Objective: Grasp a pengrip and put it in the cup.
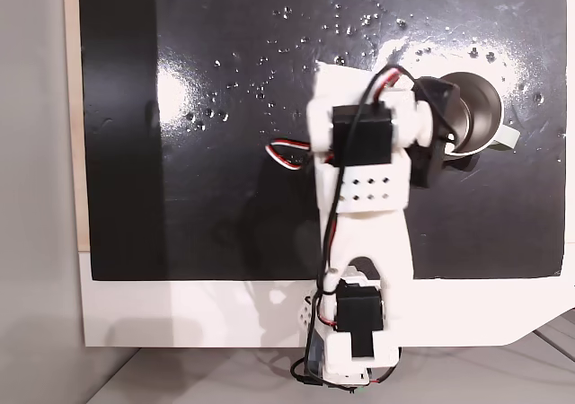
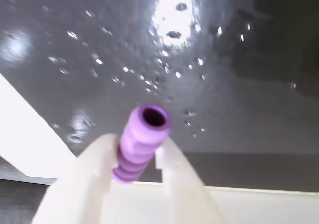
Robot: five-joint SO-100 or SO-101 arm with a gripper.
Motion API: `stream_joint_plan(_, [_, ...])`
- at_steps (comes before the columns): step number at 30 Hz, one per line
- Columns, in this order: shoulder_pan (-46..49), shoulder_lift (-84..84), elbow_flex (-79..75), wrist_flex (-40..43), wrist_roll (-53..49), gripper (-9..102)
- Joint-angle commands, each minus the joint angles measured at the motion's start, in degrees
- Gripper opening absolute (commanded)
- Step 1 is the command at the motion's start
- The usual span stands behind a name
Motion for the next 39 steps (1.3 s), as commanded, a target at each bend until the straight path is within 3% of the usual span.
stream_joint_plan(1, [6.3, 4.9, -1.9, 0.8, -7.6, 0])
stream_joint_plan(14, [22.9, 0.4, -4.7, 0.4, -26.6, 0])
stream_joint_plan(25, [26.9, -3.6, -9.8, -3.7, -32.9, 0])
stream_joint_plan(27, [26.9, -3.7, -9.8, -4.0, -33.2, 5])
stream_joint_plan(31, [26.8, -3.7, -9.9, -3.7, -33.0, 27])
stream_joint_plan(33, [26.8, -3.7, -10.0, -3.8, -32.5, 33])
stream_joint_plan(39, [27.0, -3.5, -10.1, -3.8, -32.3, 36])
